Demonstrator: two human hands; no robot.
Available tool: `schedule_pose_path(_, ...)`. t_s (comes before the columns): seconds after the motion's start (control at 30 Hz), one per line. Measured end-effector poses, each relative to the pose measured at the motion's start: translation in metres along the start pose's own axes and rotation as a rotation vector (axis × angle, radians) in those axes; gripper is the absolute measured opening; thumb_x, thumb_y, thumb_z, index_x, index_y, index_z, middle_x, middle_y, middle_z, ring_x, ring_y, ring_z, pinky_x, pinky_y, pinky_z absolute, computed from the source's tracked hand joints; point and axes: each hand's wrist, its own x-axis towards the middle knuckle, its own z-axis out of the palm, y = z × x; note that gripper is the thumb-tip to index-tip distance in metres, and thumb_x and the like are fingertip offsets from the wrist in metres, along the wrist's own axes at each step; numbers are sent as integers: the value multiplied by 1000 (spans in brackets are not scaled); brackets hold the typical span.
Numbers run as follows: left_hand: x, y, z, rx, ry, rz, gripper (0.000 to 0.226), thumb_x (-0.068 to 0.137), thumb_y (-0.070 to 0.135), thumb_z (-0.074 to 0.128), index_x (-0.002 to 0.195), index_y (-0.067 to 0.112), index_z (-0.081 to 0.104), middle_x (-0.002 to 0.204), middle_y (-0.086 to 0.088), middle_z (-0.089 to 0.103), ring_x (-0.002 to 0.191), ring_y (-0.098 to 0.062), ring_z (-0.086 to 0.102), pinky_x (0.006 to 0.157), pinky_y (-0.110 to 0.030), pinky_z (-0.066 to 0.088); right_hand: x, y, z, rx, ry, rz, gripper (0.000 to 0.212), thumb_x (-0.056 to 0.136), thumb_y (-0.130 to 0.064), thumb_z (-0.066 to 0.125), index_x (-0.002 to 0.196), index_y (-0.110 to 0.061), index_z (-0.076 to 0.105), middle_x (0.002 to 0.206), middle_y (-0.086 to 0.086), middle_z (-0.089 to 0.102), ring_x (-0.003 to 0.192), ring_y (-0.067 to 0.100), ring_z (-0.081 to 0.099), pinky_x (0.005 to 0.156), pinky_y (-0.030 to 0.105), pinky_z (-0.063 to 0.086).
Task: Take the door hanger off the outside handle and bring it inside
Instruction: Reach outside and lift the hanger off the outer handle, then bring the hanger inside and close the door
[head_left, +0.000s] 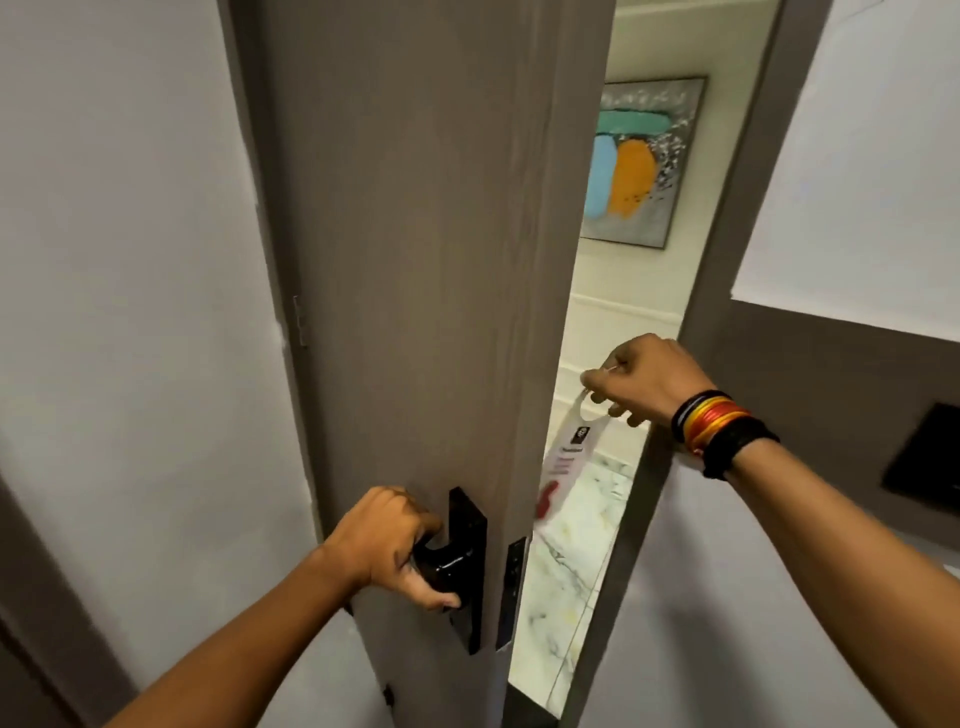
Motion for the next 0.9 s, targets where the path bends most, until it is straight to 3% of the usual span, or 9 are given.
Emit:
schedule_pose_path(0.07, 16, 5, 6, -5, 13, 0, 84, 68, 99, 42, 50, 17, 45, 41, 3, 46, 37, -19, 43, 42, -30, 35, -3, 4, -22, -59, -20, 17, 26, 85, -37, 79, 76, -12, 77, 69, 3, 79, 61, 23, 77, 63, 38, 67)
schedule_pose_path(0.17, 41, 13, 17, -39, 26, -19, 86, 67, 100, 44, 50, 15, 44, 40, -3, 45, 37, -21, 39, 42, -32, 29, -9, 12, -55, -115, 56, 28, 17, 88, -24, 79, 76, -12, 78, 68, 2, 79, 59, 19, 77, 65, 41, 67)
schedule_pose_path(0.3, 71, 23, 28, -127, 34, -73, 87, 67, 100, 43, 52, 16, 30, 43, 2, 26, 41, -14, 23, 45, -26, 18, -17, 25, -98, -296, 228, 125, 28, 90, -37, 75, 75, -14, 75, 65, 5, 77, 59, 26, 74, 69, 43, 65)
schedule_pose_path(0.4, 86, 31, 43, -215, 26, -166, 88, 65, 103, 40, 53, 17, 24, 44, 5, 21, 41, -13, 21, 45, -26, 12, -24, 32, -128, -331, 270, 216, 34, 84, -44, 78, 69, -14, 75, 58, 5, 74, 55, 26, 73, 66, 42, 64)
schedule_pose_path(0.5, 104, 40, 61, -286, 10, -267, 88, 62, 102, 43, 52, 17, 26, 43, 4, 22, 40, -14, 23, 44, -27, 17, -27, 39, -154, -372, 340, 295, 41, 79, -51, 81, 66, -14, 72, 49, 1, 67, 48, 20, 65, 51, 30, 51)
schedule_pose_path(0.63, 130, 47, 75, -394, -9, -361, 86, 56, 100, 50, 51, 19, 21, 42, 4, 20, 40, -15, 22, 46, -32, 24, -30, 49, -173, -406, 387, 380, 45, 79, -54, 80, 63, -14, 70, 31, -7, 57, 41, 16, 60, 48, 23, 39)
schedule_pose_path(0.9, 164, 70, 105, -652, 34, -572, 84, 55, 102, 47, 50, 22, 24, 44, 7, 31, 42, -11, 32, 49, -29, 30, -19, 58, -162, -503, 420, 371, 43, 83, -53, 77, 77, -11, 71, 67, 7, 71, 68, 29, 69, 61, 30, 47)
